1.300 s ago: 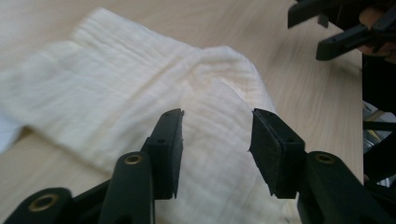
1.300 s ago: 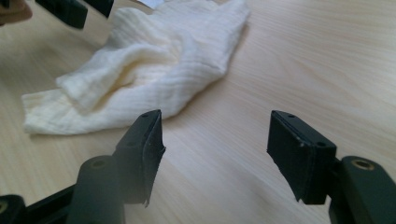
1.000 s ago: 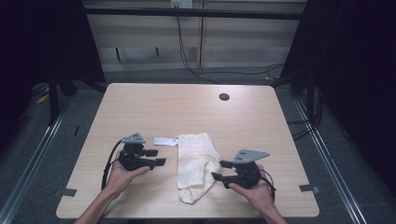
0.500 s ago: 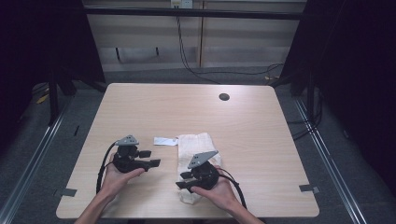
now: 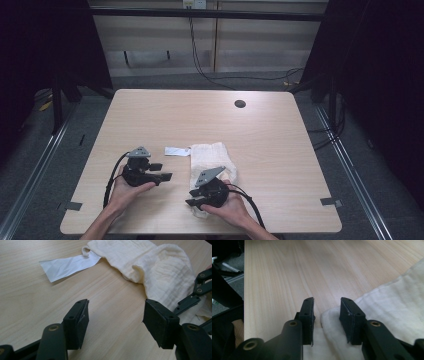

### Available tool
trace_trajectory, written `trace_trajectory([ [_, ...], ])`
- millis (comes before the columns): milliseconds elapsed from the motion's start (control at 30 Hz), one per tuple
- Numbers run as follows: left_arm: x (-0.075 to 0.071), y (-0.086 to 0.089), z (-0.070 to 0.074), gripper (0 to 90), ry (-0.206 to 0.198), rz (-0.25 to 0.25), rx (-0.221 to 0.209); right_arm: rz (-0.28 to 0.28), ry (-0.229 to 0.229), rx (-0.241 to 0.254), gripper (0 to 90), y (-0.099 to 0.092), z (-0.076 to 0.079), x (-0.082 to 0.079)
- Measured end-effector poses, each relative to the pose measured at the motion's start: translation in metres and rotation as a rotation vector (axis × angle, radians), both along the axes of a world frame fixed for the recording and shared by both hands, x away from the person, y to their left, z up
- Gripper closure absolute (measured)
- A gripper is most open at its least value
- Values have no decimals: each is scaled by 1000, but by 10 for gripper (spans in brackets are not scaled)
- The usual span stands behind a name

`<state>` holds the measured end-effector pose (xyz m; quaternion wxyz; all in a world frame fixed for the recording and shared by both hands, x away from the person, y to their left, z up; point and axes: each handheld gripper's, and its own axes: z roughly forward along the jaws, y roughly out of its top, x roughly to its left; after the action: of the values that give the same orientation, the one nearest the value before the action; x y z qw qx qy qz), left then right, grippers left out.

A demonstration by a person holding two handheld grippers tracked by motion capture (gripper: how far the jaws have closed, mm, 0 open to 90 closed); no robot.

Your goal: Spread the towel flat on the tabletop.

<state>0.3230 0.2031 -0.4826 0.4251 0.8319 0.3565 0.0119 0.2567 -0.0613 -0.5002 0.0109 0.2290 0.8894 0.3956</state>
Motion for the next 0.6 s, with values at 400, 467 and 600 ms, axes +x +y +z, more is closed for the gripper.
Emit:
trace_trajectory([
  [400,-2,1,3,371,-22,-1,-7,-22,-80,-53,848,-4,2,-1],
  [467,-2,2,3,371,-22,-1,-13,-38,-57,-11,855,-8,6,3],
  [600,-2,2,2,371,-22,-3,-11,-88,-69,78,861,-27,32,6],
])
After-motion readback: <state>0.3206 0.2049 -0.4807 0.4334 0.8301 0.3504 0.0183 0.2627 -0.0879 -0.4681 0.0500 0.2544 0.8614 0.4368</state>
